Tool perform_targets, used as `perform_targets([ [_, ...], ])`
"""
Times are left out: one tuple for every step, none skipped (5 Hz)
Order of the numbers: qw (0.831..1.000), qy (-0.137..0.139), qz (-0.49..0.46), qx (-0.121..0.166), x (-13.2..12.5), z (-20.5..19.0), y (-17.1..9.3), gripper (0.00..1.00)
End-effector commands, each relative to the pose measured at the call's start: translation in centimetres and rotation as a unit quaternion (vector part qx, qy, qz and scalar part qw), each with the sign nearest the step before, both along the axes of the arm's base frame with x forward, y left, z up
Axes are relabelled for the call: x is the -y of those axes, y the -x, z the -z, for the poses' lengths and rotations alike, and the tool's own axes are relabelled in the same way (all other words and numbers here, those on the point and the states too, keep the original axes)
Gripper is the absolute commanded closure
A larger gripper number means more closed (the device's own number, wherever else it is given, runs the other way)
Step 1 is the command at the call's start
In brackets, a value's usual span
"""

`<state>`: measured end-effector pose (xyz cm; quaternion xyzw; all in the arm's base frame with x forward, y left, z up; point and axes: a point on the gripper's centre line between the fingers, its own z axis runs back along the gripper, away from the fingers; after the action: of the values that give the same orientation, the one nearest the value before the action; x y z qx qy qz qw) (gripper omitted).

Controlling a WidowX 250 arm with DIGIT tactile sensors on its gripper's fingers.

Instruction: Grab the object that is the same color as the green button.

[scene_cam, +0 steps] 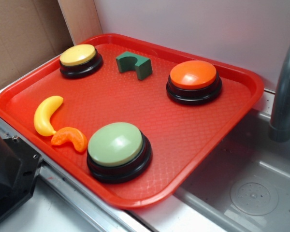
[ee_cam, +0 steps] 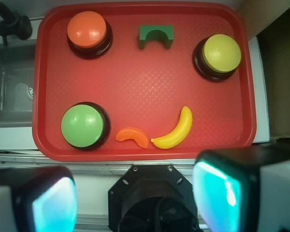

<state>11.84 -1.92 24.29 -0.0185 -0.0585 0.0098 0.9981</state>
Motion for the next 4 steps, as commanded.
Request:
perform_targets([
  [1.000, 0.000, 0.000, 0.000, 0.0, 0.0, 0.0, 0.00],
  [1.000, -0.003, -0.021, 0.020, 0.5, 0.0, -2.1, 0.00],
  [0.997, -0.027, -0.042, 0.050, 1.0, -0.5, -5.3, 0.00],
  [0.989, -0.045, -0.119, 0.076, 0.9, -0.4, -7.8, 0.00],
])
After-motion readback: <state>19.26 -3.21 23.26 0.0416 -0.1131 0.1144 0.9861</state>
